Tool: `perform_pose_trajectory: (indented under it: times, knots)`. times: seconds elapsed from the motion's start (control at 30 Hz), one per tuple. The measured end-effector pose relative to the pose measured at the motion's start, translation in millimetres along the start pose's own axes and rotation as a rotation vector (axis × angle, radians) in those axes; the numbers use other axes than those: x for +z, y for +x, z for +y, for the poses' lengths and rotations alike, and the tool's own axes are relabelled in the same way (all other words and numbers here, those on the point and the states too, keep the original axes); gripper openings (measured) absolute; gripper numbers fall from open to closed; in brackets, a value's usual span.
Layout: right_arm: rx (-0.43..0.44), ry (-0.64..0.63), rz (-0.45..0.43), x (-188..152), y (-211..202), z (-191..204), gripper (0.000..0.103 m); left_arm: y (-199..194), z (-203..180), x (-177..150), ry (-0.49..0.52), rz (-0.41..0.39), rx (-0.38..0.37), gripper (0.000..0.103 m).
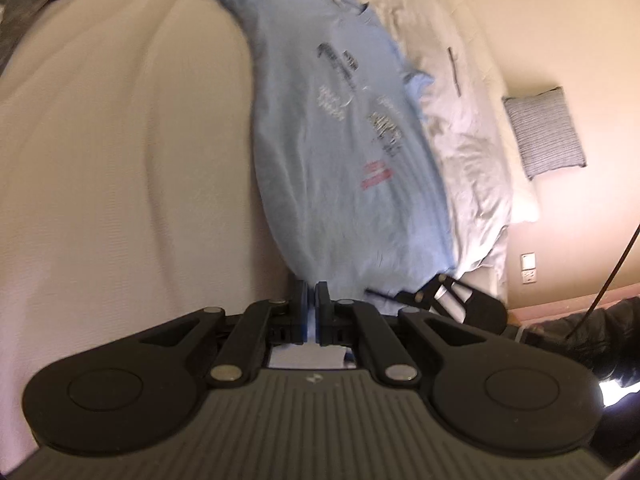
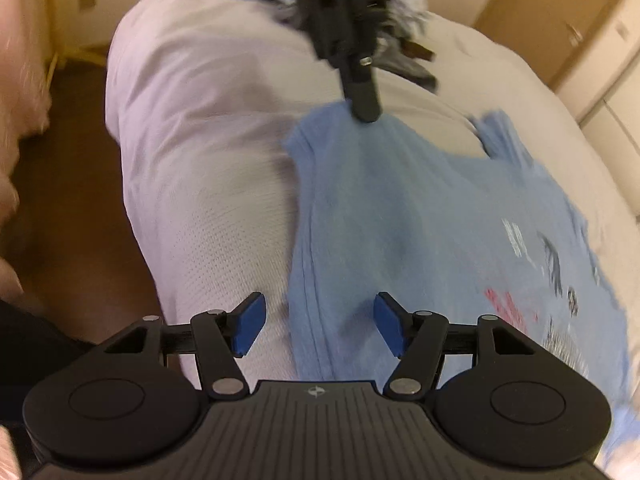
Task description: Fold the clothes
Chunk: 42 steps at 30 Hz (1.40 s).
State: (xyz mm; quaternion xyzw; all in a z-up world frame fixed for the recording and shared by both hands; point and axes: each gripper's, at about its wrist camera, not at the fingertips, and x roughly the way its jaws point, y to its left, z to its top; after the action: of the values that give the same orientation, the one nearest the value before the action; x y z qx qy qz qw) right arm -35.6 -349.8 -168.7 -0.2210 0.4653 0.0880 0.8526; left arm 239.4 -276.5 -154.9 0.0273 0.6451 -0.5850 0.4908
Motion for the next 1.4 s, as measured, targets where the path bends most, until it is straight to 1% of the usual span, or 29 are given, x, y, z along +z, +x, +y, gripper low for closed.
perform_pose_trajectory:
  times: [0.07,0.1,0.17,0.2,0.23,0.27,0.33,0.37,0.4,0.43,0.5,0.63,0.7,0.77,0.83,0.9,1.0,1.07,1.1,1.17,1.23,1.27,1.33,1.4]
  knots:
    - [-0.016,-0.023,0.005,5,8,4,0.06,3,4,-6,0.009,0.016,0.045,0.0]
    - [-0.013,0.0,0.006,5,8,2,0.06,5,4,-10,0.021,0.012,0.062,0.004]
    - [0.002,0.025,0.014,4,9,-1,0.06,10,1,-15,0.066,-0.01,0.092,0.028]
    - [0.004,0.025,0.015,3,8,-1,0.06,12,0,-17,0.092,-0.024,0.115,0.044]
    - [0.01,0.023,0.017,3,7,-1,0.06,16,0,-18,0.099,-0.029,0.1,0.044]
    - [0.014,0.022,0.021,2,6,-1,0.06,20,0,-18,0.104,-0.034,0.08,0.044]
    - [0.017,0.026,0.029,2,7,-1,0.06,31,4,-18,0.057,-0.033,0.024,0.043]
    - [0.015,0.03,0.031,1,5,-1,0.06,37,4,-18,0.043,-0.026,0.0,0.042]
    - [0.011,0.036,0.033,0,5,-1,0.06,41,3,-19,0.042,-0.012,-0.015,0.037]
    - [0.006,0.041,0.034,-1,4,-1,0.06,46,2,-21,0.043,0.009,-0.022,0.022]
    - [-0.011,0.057,0.037,-3,1,-3,0.06,53,-7,-23,0.06,0.053,-0.018,0.0]
    - [-0.056,0.137,0.057,-18,-21,-15,0.061,38,-16,-32,0.113,0.1,0.021,0.0]
    - [-0.103,0.189,0.09,-36,-35,-24,0.062,25,-13,-33,0.107,0.101,0.053,0.0]
    - [-0.16,0.216,0.143,-58,-46,-32,0.063,19,-12,-30,0.101,0.104,0.07,0.0]
    - [-0.215,0.24,0.206,-83,-54,-40,0.065,21,-15,-28,0.111,0.119,0.098,0.0]
    - [-0.241,0.26,0.261,-106,-59,-45,0.065,27,-19,-25,0.129,0.144,0.129,0.0]
    - [-0.284,0.299,0.328,-138,-64,-54,0.067,43,-25,-25,0.168,0.208,0.227,0.0]
    - [-0.327,0.294,0.373,-155,-64,-56,0.067,51,-28,-28,0.201,0.266,0.292,0.001]
    - [-0.351,0.289,0.397,-163,-64,-57,0.067,53,-29,-31,0.215,0.29,0.318,0.001]
    - [-0.363,0.326,0.427,-178,-66,-63,0.067,51,-30,-39,0.233,0.323,0.361,0.0]
    - [-0.38,0.402,0.42,-188,-74,-73,0.065,47,-37,-40,0.238,0.327,0.395,0.002]
    - [-0.398,0.448,0.401,-192,-80,-79,0.064,44,-42,-40,0.244,0.318,0.416,0.003]
    - [-0.424,0.526,0.331,-194,-94,-92,0.056,38,-51,-39,0.243,0.289,0.44,0.003]
    - [-0.448,0.602,0.26,-195,-108,-105,0.055,36,-64,-38,0.244,0.249,0.461,0.003]
